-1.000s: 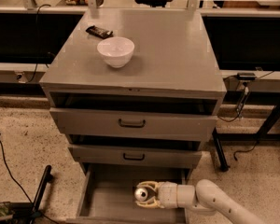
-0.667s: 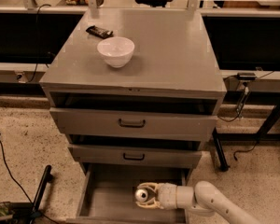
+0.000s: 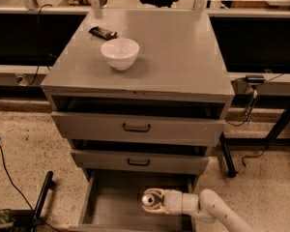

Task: Place redbull can into bottom drawer

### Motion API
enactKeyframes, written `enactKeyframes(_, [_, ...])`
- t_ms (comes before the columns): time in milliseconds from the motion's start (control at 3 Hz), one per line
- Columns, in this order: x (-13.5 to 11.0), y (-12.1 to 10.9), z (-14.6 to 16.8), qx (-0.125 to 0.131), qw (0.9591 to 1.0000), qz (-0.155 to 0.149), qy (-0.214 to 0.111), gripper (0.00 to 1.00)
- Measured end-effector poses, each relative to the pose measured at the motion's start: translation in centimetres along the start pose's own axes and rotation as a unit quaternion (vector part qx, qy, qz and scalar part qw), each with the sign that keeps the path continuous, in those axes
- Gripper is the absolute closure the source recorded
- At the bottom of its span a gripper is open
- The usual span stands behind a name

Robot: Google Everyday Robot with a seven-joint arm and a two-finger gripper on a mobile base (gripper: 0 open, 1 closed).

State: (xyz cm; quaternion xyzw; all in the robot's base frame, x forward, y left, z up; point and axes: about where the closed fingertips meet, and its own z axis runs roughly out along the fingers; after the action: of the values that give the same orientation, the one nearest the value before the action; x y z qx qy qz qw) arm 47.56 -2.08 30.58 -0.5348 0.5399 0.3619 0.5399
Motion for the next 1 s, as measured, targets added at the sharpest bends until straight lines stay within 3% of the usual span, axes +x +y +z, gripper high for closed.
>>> enactKeyframes(333, [3.6, -0.7, 0.8, 0.004, 0.9996, 0.024, -0.012, 0.98])
enactKeyframes(1000, [6.2, -1.3, 1.6, 0.004, 0.9986, 0.05, -0.015, 0.52])
